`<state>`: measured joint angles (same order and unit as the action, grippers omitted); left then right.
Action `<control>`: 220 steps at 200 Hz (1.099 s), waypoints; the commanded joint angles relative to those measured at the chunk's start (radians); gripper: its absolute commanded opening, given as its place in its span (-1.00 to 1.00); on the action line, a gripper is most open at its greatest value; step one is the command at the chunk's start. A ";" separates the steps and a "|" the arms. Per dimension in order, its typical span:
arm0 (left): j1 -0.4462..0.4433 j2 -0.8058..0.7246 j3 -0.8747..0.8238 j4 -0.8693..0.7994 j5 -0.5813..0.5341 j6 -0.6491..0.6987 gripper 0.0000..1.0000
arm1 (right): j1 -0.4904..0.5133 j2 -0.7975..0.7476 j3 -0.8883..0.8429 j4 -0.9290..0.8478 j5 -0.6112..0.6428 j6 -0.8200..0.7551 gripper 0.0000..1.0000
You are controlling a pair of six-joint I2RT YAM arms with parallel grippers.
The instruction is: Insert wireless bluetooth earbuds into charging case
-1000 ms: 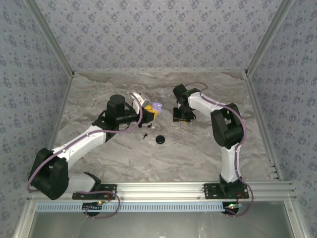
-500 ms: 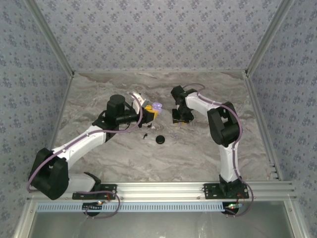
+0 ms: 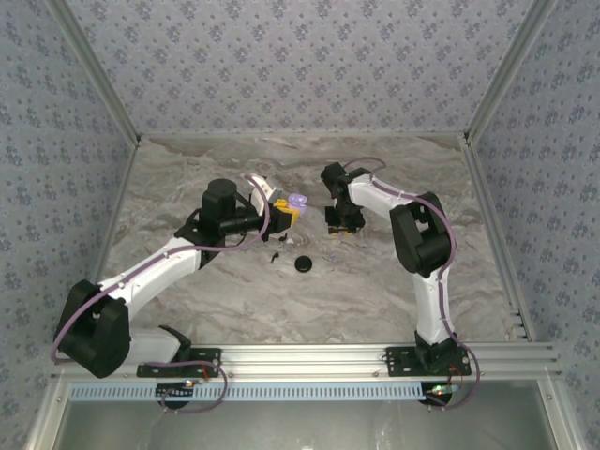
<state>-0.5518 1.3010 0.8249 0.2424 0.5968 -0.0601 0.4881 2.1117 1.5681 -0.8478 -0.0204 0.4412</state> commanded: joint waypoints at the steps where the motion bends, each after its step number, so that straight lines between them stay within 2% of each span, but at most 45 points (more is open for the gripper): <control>1: -0.004 -0.028 0.006 0.011 0.008 0.020 -0.57 | 0.012 0.038 0.015 -0.029 0.013 0.003 -0.47; 39: -0.004 -0.028 0.006 0.008 0.005 0.020 -0.57 | 0.013 0.032 0.015 -0.027 0.012 -0.034 -0.53; 97: -0.005 -0.021 -0.004 0.015 -0.011 0.009 -0.57 | 0.015 0.025 0.010 0.002 -0.038 -0.120 -0.51; 157: -0.005 -0.014 -0.029 0.042 -0.051 -0.020 -0.57 | 0.027 0.025 0.006 0.010 -0.002 -0.186 -0.53; 220: -0.004 0.026 -0.053 0.095 -0.103 -0.072 -0.56 | 0.025 -0.083 -0.079 0.132 0.012 -0.190 -0.55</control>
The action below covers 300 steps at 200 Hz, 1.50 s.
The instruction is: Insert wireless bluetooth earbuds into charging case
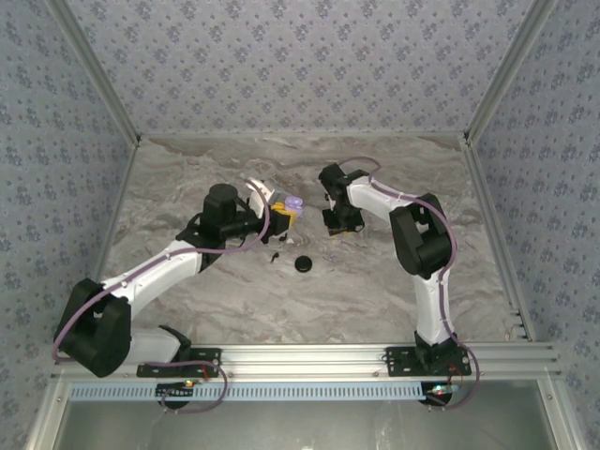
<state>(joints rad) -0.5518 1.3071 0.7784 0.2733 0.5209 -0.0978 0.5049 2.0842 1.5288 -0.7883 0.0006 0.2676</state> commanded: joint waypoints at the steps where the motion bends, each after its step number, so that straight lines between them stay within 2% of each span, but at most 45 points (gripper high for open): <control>1: -0.004 0.021 -0.006 0.065 -0.028 -0.035 -0.56 | 0.008 -0.057 -0.041 0.074 -0.009 -0.016 -0.56; 92: -0.006 0.128 -0.025 0.171 -0.081 -0.116 -0.56 | -0.001 -0.276 -0.162 0.228 -0.008 -0.027 -0.56; 188: -0.016 0.195 -0.028 0.263 -0.053 -0.189 -0.56 | 0.008 -0.472 -0.165 0.302 -0.053 -0.087 -0.54; 300: -0.066 0.253 0.031 0.329 -0.019 -0.269 -0.56 | 0.042 -0.531 -0.124 0.335 -0.160 -0.110 -0.53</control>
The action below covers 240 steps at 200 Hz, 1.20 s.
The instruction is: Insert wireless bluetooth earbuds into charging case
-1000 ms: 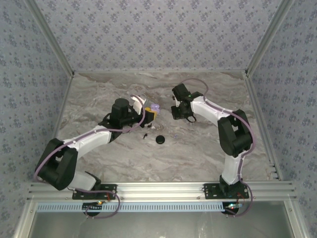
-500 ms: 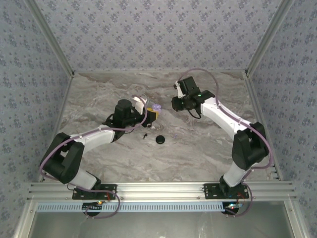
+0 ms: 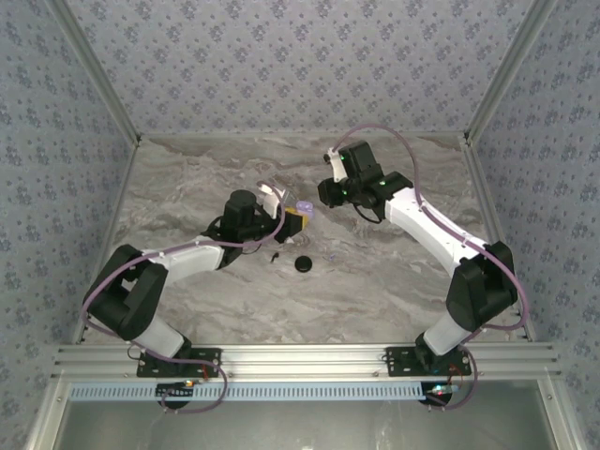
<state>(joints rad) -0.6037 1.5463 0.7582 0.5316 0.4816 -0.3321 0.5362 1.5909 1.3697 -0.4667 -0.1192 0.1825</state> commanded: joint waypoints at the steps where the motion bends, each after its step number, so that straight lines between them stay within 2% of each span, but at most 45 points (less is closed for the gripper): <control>1: -0.013 0.014 0.052 0.070 0.020 -0.035 -0.56 | 0.012 -0.038 0.035 0.015 -0.041 -0.025 -0.53; 176: -0.034 0.098 0.072 0.248 -0.021 -0.196 -0.56 | 0.025 -0.058 0.009 0.072 -0.060 0.007 -0.53; 240: -0.035 0.098 0.073 0.269 -0.007 -0.206 -0.57 | 0.024 -0.056 -0.004 0.080 -0.051 0.010 -0.53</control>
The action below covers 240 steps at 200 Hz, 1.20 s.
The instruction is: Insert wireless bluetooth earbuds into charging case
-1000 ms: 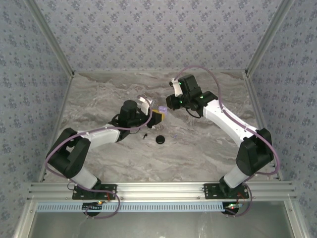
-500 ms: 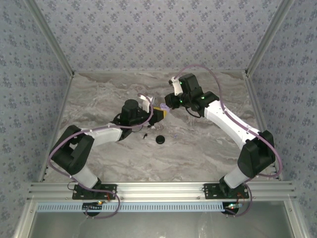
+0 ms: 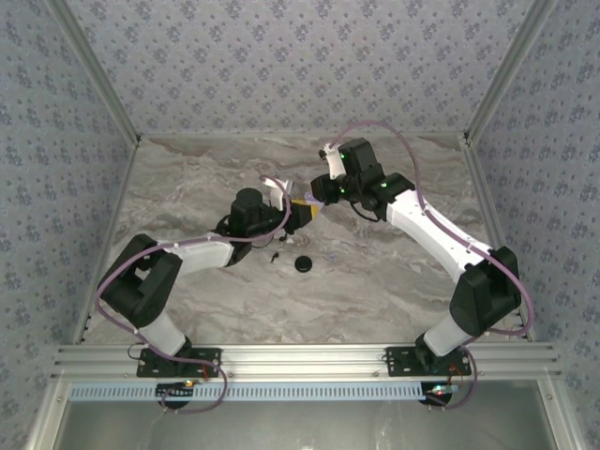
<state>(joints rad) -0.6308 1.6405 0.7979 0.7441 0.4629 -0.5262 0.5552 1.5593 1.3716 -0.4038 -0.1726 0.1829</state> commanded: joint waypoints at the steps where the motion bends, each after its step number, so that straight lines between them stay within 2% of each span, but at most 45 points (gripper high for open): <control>1: -0.008 0.004 0.034 0.057 0.012 -0.013 -0.56 | 0.005 -0.024 -0.006 0.018 0.003 0.010 -0.53; 125: -0.011 0.000 0.042 0.064 0.037 -0.017 -0.57 | 0.004 -0.005 -0.015 0.023 -0.002 0.015 -0.53; 240: -0.012 -0.002 0.052 0.058 0.016 -0.023 -0.57 | 0.003 -0.012 -0.034 0.017 -0.013 0.021 -0.53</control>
<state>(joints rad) -0.6361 1.6405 0.8097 0.7609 0.4820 -0.5442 0.5552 1.5593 1.3430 -0.3885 -0.1726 0.1875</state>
